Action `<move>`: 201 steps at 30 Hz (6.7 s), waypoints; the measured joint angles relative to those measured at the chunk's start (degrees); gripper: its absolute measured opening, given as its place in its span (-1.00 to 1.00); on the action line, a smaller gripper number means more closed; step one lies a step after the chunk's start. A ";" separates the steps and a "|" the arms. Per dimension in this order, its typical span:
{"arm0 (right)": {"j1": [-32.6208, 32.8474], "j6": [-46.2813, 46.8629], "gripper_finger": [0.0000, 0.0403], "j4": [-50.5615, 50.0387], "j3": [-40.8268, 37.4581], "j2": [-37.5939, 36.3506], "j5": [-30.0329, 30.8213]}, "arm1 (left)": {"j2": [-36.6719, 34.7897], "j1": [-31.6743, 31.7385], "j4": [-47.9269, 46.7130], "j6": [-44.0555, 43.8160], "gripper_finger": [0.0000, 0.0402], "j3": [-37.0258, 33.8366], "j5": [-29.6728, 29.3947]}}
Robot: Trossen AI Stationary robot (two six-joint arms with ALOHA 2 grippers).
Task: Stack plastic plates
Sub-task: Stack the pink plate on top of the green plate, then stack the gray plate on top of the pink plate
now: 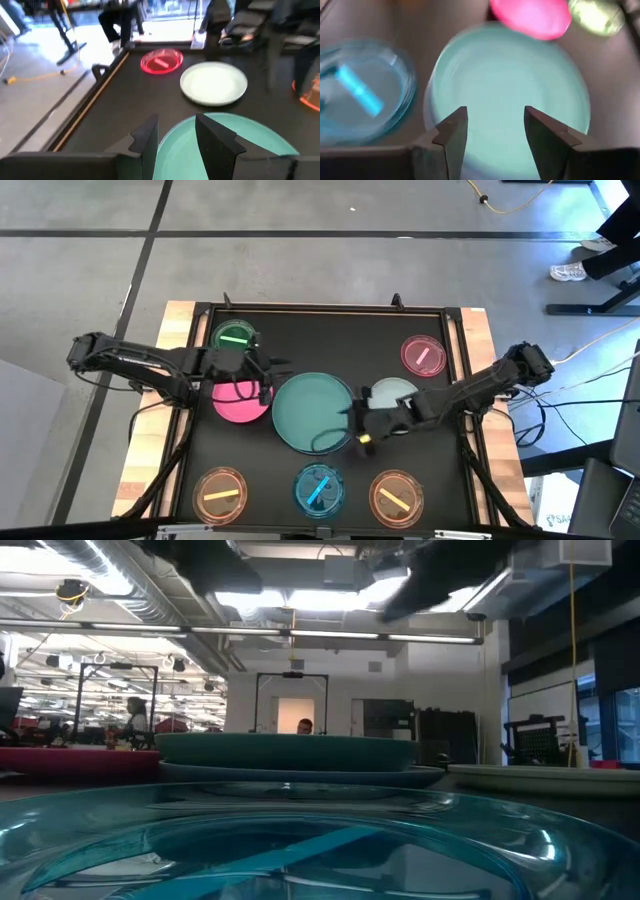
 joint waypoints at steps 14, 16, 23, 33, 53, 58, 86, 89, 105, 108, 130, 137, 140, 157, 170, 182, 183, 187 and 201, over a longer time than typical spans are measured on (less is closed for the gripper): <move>-12.23 -15.84 -0.10 13.19 16.28 20.21 -9.17 | -16.21 3.97 19.73 8.05 -0.38 -14.33 -0.95; -13.22 -16.73 -0.10 11.65 20.75 23.86 -11.02 | -18.18 5.65 23.49 7.37 -0.38 -15.56 -3.58; -14.74 -17.09 -0.10 10.01 35.30 36.07 -12.88 | -25.50 9.05 24.32 6.06 -0.38 -17.67 -7.52; -14.99 -16.92 -0.10 3.32 57.75 53.62 -17.49 | -26.00 8.95 22.26 4.72 -0.38 -18.64 -5.53; -16.88 -13.08 -0.10 -6.75 64.32 59.65 -16.67 | -25.99 8.95 21.34 4.60 -0.38 -18.67 -4.54; -16.90 -15.18 -0.10 -8.20 64.27 59.65 -19.43 | -25.99 8.95 21.35 4.58 -0.38 -18.67 -4.52; -16.11 -27.29 -0.97 -6.36 64.15 57.65 -14.86 | -25.96 8.95 21.33 4.60 -0.38 -18.67 -2.33; -15.15 -29.79 -0.97 -6.59 64.15 54.90 -13.63 | -25.99 8.95 21.12 4.62 -0.38 -18.67 -2.36; -7.25 -22.70 -0.99 -40.11 64.17 39.91 -5.85 | -26.07 8.92 20.92 3.55 -0.38 -18.64 0.40; -5.73 -19.58 -1.00 -45.25 64.19 38.21 -5.74 | -26.10 8.92 20.92 3.51 -0.38 -18.64 0.40; -1.12 -2.20 -1.00 -4.01 9.00 14.64 -9.37 | -26.07 8.95 21.55 3.18 -0.38 -18.64 0.42; -1.80 -0.39 -1.00 7.57 2.23 16.21 -10.93 | -26.07 8.95 21.54 3.18 -0.38 -18.64 0.42; -2.02 1.64 -1.00 8.93 2.23 16.26 -11.61 | -26.05 8.95 21.56 3.18 -0.38 -18.62 0.42; -2.26 2.48 -0.16 -0.25 7.49 13.71 -12.44 | -26.01 8.92 21.52 3.19 -0.38 -18.62 0.42; -2.19 12.49 -0.09 -24.26 3.49 -0.36 -10.86 | -26.01 8.95 21.34 3.18 -0.38 -18.62 0.42; -2.19 28.26 -0.09 -23.89 -16.47 -4.35 -22.09 | -26.00 8.93 21.36 3.18 -0.38 -18.62 0.42; -2.19 28.41 -0.09 -22.47 -17.63 -4.33 -22.56 | -26.01 8.95 21.34 3.18 -0.38 -18.62 0.42; -2.19 28.49 -0.10 -18.89 -20.14 -4.33 -22.98 | -26.01 8.94 21.37 3.19 -0.38 -18.62 0.42; -2.19 25.62 -0.95 -18.93 -20.30 -4.36 -22.33 | -26.01 8.95 21.36 3.18 -0.38 -18.62 0.42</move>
